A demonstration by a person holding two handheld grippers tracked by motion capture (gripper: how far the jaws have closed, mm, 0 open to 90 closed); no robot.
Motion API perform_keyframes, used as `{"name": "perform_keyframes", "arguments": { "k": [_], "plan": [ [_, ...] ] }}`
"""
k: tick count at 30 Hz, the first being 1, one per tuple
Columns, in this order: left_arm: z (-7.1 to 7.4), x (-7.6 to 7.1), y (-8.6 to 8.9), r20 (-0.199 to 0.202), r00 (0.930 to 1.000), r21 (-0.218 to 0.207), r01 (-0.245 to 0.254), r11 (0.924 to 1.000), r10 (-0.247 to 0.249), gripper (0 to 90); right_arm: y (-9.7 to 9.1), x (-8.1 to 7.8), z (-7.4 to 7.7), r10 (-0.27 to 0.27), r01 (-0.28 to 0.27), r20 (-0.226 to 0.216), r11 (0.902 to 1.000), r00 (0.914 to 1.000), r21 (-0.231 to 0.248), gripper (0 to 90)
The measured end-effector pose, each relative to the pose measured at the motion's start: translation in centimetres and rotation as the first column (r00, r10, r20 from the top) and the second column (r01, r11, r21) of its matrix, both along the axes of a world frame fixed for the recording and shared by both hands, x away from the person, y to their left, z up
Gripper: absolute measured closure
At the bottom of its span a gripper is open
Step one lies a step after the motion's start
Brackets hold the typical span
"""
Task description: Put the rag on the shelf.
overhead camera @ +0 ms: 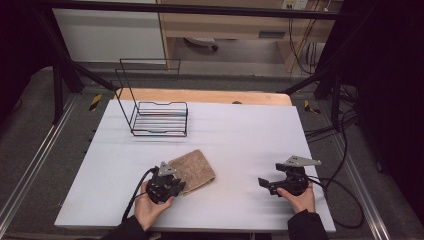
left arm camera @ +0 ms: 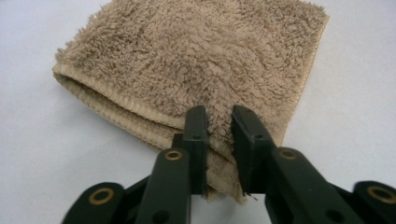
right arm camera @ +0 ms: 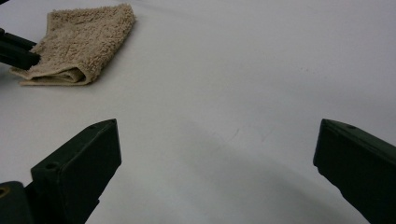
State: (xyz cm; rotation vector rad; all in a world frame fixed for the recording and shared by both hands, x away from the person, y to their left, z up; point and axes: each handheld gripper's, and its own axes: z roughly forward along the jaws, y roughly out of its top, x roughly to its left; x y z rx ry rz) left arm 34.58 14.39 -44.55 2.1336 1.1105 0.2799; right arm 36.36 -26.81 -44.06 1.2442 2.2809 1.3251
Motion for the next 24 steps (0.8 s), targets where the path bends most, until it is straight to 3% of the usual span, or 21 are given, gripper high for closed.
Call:
{"name": "perform_keyframes", "arguments": {
  "k": [4, 14, 18, 20, 24],
  "plan": [
    [0.2, 0.0, -0.3, 0.007, 0.9999, 0.029, 0.012, 0.9995, -0.012, 82.4, 0.1, 0.0, 0.0, 0.004, -0.004, 0.002, 1.0, 1.0, -0.003, 1.5],
    [0.5, 0.4, 0.6, -0.002, 0.9993, -0.007, 0.037, 0.9993, -0.037, 85.6, 1.0, 0.0, 0.1, 0.022, -0.022, 0.007, 0.9998, 0.9997, 0.002, 3.2],
    [0.6, 0.6, 1.0, -0.005, 0.9991, -0.026, 0.042, 0.9988, -0.042, 85.6, 3.0, 0.1, 0.6, 0.034, -0.035, 0.021, 0.9992, 0.9992, 0.02, 9.1],
    [0.6, 0.6, 0.9, -0.011, 0.999, -0.036, 0.044, 0.9984, -0.044, 85.6, 5.6, 0.4, 0.8, 0.056, -0.057, 0.013, 0.998, 0.9983, 0.026, 12.4],
    [0.7, 0.6, 1.1, -0.001, 0.9988, -0.043, 0.049, 0.9979, -0.049, 85.6, 8.3, 0.9, 1.0, 0.091, -0.091, 0.005, 0.9958, 0.9958, 0.004, 15.7]
  ]
}}
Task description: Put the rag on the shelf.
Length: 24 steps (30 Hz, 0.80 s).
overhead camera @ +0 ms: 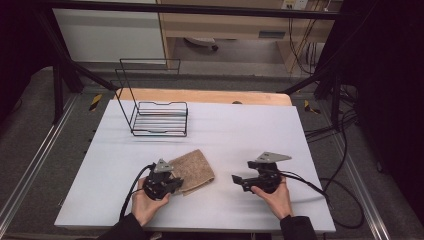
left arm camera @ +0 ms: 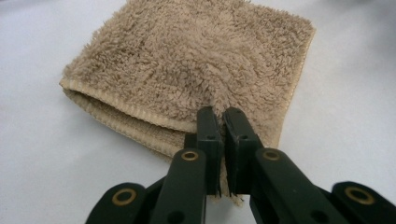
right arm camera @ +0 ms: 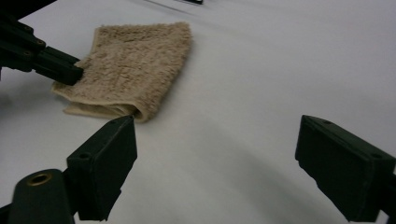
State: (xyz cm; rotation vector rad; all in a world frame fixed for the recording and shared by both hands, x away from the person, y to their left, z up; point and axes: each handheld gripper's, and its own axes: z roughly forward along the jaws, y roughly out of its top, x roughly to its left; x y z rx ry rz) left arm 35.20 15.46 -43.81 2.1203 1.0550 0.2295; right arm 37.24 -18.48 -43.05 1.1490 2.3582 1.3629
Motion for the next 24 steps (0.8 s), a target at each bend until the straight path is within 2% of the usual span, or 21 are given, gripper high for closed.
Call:
{"name": "perform_keyframes", "arguments": {
  "k": [1, 2, 5, 6, 10, 13, 16, 17, 19, 21, 22, 24],
  "plan": [
    [0.0, 0.0, 0.0, 0.0, 1.0, -0.004, 0.001, 1.0, -0.001, 85.6, 1.7, 0.2, 0.1, 0.027, -0.027, -0.006, 0.9996, 0.9996, -0.002, 19.9],
    [0.0, 0.0, 0.0, 0.001, 1.0, -0.004, 0.001, 1.0, -0.001, 85.6, 1.7, 0.2, 0.1, 0.027, -0.027, -0.006, 0.9996, 0.9996, -0.002, 19.9],
    [0.0, 0.0, 0.0, -0.001, 1.0, -0.008, -0.002, 1.0, 0.002, 85.6, 4.4, 0.6, 0.1, 0.062, -0.062, -0.024, 0.998, 0.9978, -0.01, 33.2],
    [0.0, 0.0, 0.0, -0.001, 1.0, -0.007, -0.004, 1.0, 0.004, 85.6, 4.4, 0.6, 0.1, 0.062, -0.062, -0.024, 0.998, 0.9978, -0.01, 33.2],
    [-0.3, 0.1, -0.1, -0.008, 1.0, -0.009, -0.001, 1.0, 0.001, 85.4, 7.1, 1.4, -0.7, 0.083, -0.086, -0.05, 0.995, 0.9952, -0.05, 43.5],
    [-0.3, 0.1, -0.1, -0.007, 1.0, -0.005, -0.003, 1.0, 0.003, 85.4, 8.0, 1.6, -1.1, 0.087, -0.091, -0.059, 0.9936, 0.9945, -0.067, 47.3],
    [-0.4, 0.1, -0.1, -0.015, 0.9999, -0.01, -0.001, 0.9999, 0.001, 85.2, 8.7, 1.9, -1.6, 0.089, -0.096, -0.092, 0.9922, 0.9918, -0.08, 54.6],
    [-0.5, 0.2, -0.1, -0.017, 0.9998, -0.014, -0.002, 0.9999, 0.002, 85.2, 9.0, 1.8, -1.9, 0.092, -0.101, -0.106, 0.9909, 0.9901, -0.089, 59.6],
    [-0.5, 0.2, -0.1, -0.026, 0.9996, -0.025, -0.007, 0.9997, 0.006, 85.1, 9.1, 1.8, -2.0, 0.094, -0.104, -0.111, 0.9905, 0.9894, -0.089, 62.9],
    [-0.5, 0.3, 0.0, -0.03, 0.9995, -0.03, -0.006, 0.9995, 0.005, 85.1, 9.1, 1.7, -2.1, 0.095, -0.105, -0.114, 0.9908, 0.9889, -0.085, 70.7],
    [-0.4, 0.3, 0.1, -0.027, 0.9996, -0.03, -0.003, 0.9995, 0.002, 85.1, 9.1, 1.6, -2.1, 0.102, -0.111, -0.116, 0.9907, 0.9881, -0.078, 79.6],
    [-0.3, 0.3, 0.1, -0.026, 0.9996, -0.035, 0.002, 0.9994, -0.003, 85.1, 9.1, 1.5, -2.0, 0.1, -0.109, -0.12, 0.9914, 0.9878, -0.073, 82.5]
  ]
}}
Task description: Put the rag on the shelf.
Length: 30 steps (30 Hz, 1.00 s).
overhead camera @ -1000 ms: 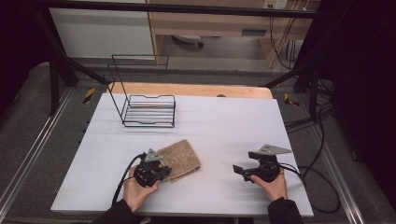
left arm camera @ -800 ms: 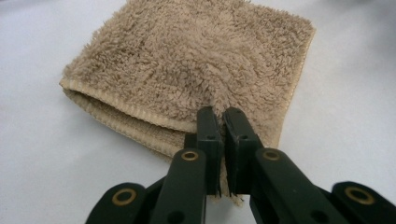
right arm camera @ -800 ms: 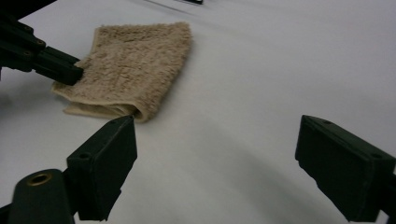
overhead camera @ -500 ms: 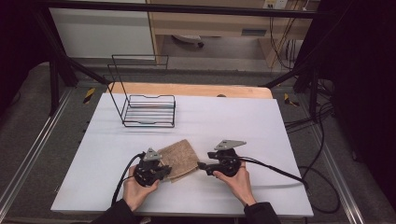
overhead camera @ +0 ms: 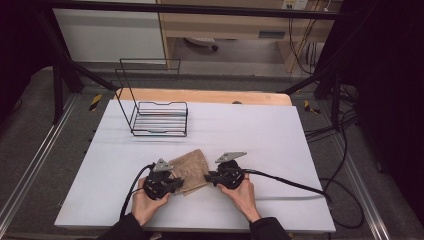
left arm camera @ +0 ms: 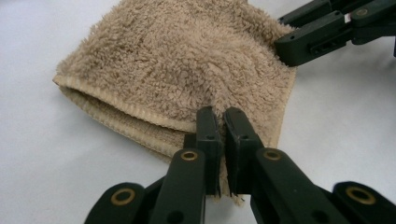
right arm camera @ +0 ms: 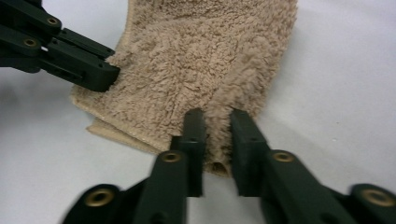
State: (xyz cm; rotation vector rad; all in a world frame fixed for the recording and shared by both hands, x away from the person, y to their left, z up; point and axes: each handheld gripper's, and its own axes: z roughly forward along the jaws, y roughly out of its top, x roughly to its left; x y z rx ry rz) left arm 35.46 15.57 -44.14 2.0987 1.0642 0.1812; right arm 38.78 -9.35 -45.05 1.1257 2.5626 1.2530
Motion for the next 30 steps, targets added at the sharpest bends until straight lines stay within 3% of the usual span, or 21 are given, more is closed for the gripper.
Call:
{"name": "perform_keyframes", "arguments": {
  "k": [7, 13, 16, 20, 23, 26, 30],
  "plan": [
    [0.7, 0.0, 1.2, 0.001, 0.9999, -0.013, 0.014, 0.9998, -0.014, 85.2, 0.3, -0.9, 0.6, -0.016, 0.018, -0.046, 0.9983, 0.9988, 0.055, 85.6],
    [0.9, -0.4, 2.2, -0.007, 0.9992, -0.015, 0.039, 0.9991, -0.039, 84.6, 0.9, -2.6, 0.8, -0.056, 0.068, -0.097, 0.991, 0.9937, 0.115, 84.9],
    [0.5, -0.5, 1.5, 0.004, 0.9989, -0.02, 0.047, 0.9987, -0.047, 83.0, 0.7, -2.6, 0.8, -0.073, 0.079, -0.07, 0.9933, 0.9948, 0.084, 84.0],
    [0.3, -0.5, 0.8, 0.023, 0.9984, -0.001, 0.052, 0.9986, -0.052, 81.5, 0.5, -2.1, 0.3, -0.075, 0.075, -0.012, 0.9972, 0.9971, -0.003, 81.5],
    [0.4, -0.4, 1.2, 0.03, 0.9988, -0.025, 0.04, 0.9989, -0.04, 77.7, 0.5, -2.0, 0.2, -0.071, 0.071, 0.014, 0.9973, 0.9974, -0.015, 79.2],
    [0.8, -0.2, 1.9, 0.063, 0.998, -0.035, 0.01, 0.9993, -0.008, 71.2, 0.4, -1.8, 0.2, -0.076, 0.077, 0.039, 0.9966, 0.9963, -0.029, 80.3],
    [1.8, 0.6, 3.5, 0.103, 0.9912, -0.059, -0.077, 0.9953, 0.083, 53.3, 0.1, -1.5, 0.3, -0.073, 0.078, 0.074, 0.9946, 0.9946, -0.068, 79.9]
  ]
}}
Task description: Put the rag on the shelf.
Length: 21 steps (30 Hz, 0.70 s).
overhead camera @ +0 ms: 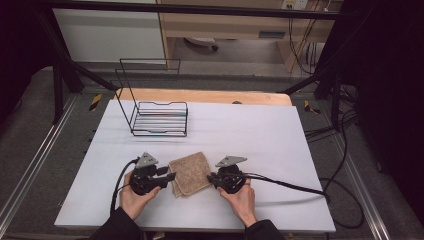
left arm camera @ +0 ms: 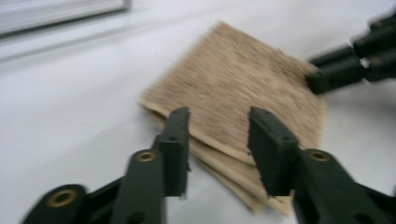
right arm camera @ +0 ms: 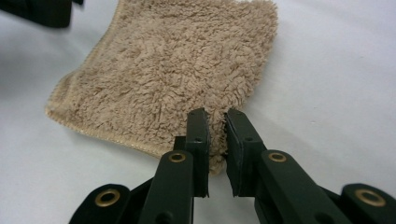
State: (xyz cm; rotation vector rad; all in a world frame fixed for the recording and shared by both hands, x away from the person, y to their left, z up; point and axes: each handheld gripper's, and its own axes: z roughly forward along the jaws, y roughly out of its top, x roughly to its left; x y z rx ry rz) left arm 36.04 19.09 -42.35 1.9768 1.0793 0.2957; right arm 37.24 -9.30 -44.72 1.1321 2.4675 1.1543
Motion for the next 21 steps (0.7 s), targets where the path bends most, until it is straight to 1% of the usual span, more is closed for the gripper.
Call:
{"name": "perform_keyframes", "arguments": {
  "k": [1, 2, 3, 4, 5, 6, 8, 9, 10, 12, 13, 15, 18, 21],
  "plan": [
    [0.1, 0.4, 0.4, 0.001, 0.9998, 0.002, -0.021, 0.9998, 0.021, 53.3, 0.0, 0.0, 0.0, 0.0, 0.0, 0.0, 1.0, 1.0, 0.0, 79.9],
    [0.1, 0.9, 0.8, -0.007, 0.9991, 0.004, -0.042, 0.9991, 0.042, 49.7, 0.0, 0.1, 0.0, 0.001, -0.001, -0.005, 1.0, 1.0, 0.003, 78.9],
    [0.0, 1.2, 1.0, -0.012, 0.9984, 0.002, -0.055, 0.9985, 0.055, 46.8, -0.1, 0.1, -0.1, 0.003, -0.003, -0.011, 1.0, 0.9999, 0.004, 76.8],
    [-0.2, 1.6, 1.1, -0.011, 0.9974, 0.0, -0.071, 0.9975, 0.071, 44.6, -0.3, 0.2, 0.0, 0.007, -0.007, -0.004, 0.9999, 1.0, 0.009, 70.9],
    [-0.4, 2.0, 1.2, -0.013, 0.9963, 0.011, -0.084, 0.9964, 0.085, 44.6, -0.3, 0.2, 0.0, 0.007, -0.007, -0.004, 0.9999, 1.0, 0.009, 70.9],
    [-0.6, 2.4, 1.2, -0.023, 0.9958, 0.019, -0.088, 0.9959, 0.089, 43.3, -0.4, 0.2, 0.2, 0.014, -0.014, -0.001, 0.9998, 0.9999, 0.017, 67.9],
    [-1.0, 3.1, 1.0, -0.044, 0.9953, 0.023, -0.086, 0.996, 0.087, 42.4, -0.8, 0.3, 0.6, 0.019, -0.02, 0.018, 0.999, 0.9996, 0.039, 60.2],
    [-1.1, 3.4, 0.8, -0.051, 0.9951, 0.028, -0.084, 0.9961, 0.085, 42.7, -1.2, 0.5, 0.9, 0.025, -0.026, 0.025, 0.9978, 0.9994, 0.06, 52.6],
    [-1.3, 3.8, 0.7, -0.05, 0.995, 0.032, -0.084, 0.9959, 0.086, 42.7, -1.2, 0.5, 0.9, 0.025, -0.026, 0.025, 0.9978, 0.9994, 0.06, 52.6],
    [-1.5, 4.3, 0.3, -0.053, 0.9954, 0.031, -0.078, 0.9965, 0.079, 43.6, -1.6, 0.7, 1.1, 0.025, -0.028, 0.041, 0.9975, 0.9988, 0.065, 46.1],
    [-1.5, 4.5, 0.1, -0.05, 0.9958, 0.029, -0.074, 0.9968, 0.076, 43.9, -1.7, 0.8, 1.2, 0.03, -0.032, 0.04, 0.9978, 0.9987, 0.058, 42.7],
    [-1.5, 4.9, -0.1, -0.038, 0.9966, 0.032, -0.071, 0.9969, 0.072, 45.2, -1.9, 0.9, 1.4, 0.036, -0.039, 0.051, 0.9977, 0.998, 0.055, 39.2],
    [-1.7, 5.4, -0.5, -0.052, 0.9964, 0.033, -0.065, 0.9973, 0.067, 49.1, -2.2, 1.2, 1.6, 0.047, -0.05, 0.06, 0.9973, 0.9971, 0.053, 34.1],
    [-2.1, 5.7, -0.8, -0.062, 0.9962, 0.057, -0.057, 0.9967, 0.061, 53.5, -2.4, 1.3, 1.8, 0.051, -0.053, 0.067, 0.9981, 0.9965, 0.033, 30.4]
  ]
}}
